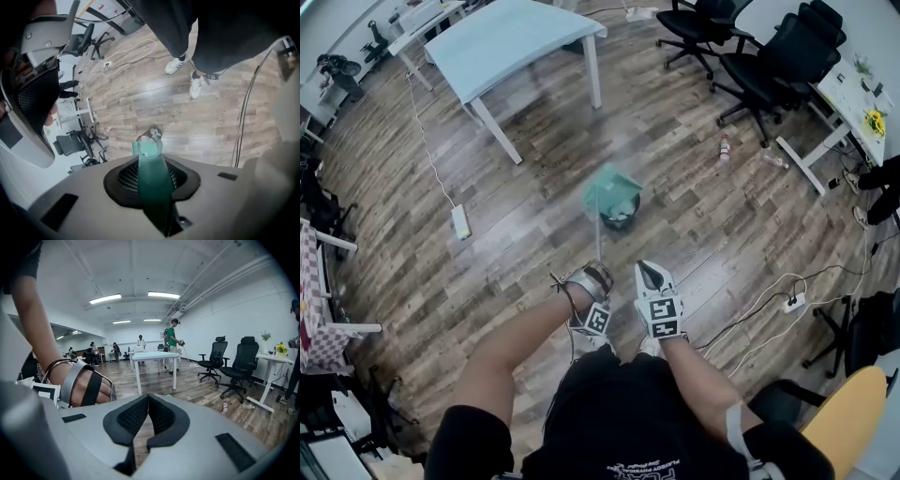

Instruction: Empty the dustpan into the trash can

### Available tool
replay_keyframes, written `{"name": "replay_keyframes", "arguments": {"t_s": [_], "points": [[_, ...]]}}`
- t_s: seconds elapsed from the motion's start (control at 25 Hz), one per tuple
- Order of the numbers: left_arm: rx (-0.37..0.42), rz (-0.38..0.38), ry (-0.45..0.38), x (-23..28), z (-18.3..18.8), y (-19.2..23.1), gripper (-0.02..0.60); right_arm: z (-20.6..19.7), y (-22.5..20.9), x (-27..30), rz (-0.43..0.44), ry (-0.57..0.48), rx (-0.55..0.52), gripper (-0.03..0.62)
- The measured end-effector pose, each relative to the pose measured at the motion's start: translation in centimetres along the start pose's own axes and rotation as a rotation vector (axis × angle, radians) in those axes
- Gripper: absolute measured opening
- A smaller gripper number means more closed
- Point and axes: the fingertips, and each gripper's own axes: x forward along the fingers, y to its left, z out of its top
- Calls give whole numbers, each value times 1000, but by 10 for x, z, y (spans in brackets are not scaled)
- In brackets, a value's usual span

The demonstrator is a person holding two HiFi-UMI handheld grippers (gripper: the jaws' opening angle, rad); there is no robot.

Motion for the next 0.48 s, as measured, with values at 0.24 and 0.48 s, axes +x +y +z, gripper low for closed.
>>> {"name": "replay_keyframes", "arguments": {"t_s": [0.24, 0.48], "points": [[113, -9, 39, 1, -2, -4, 97, -2, -3, -2, 0, 0, 5, 25], [230, -20, 74, 1, -7, -5, 98, -7, -3, -4, -1, 6, 12, 25]]}}
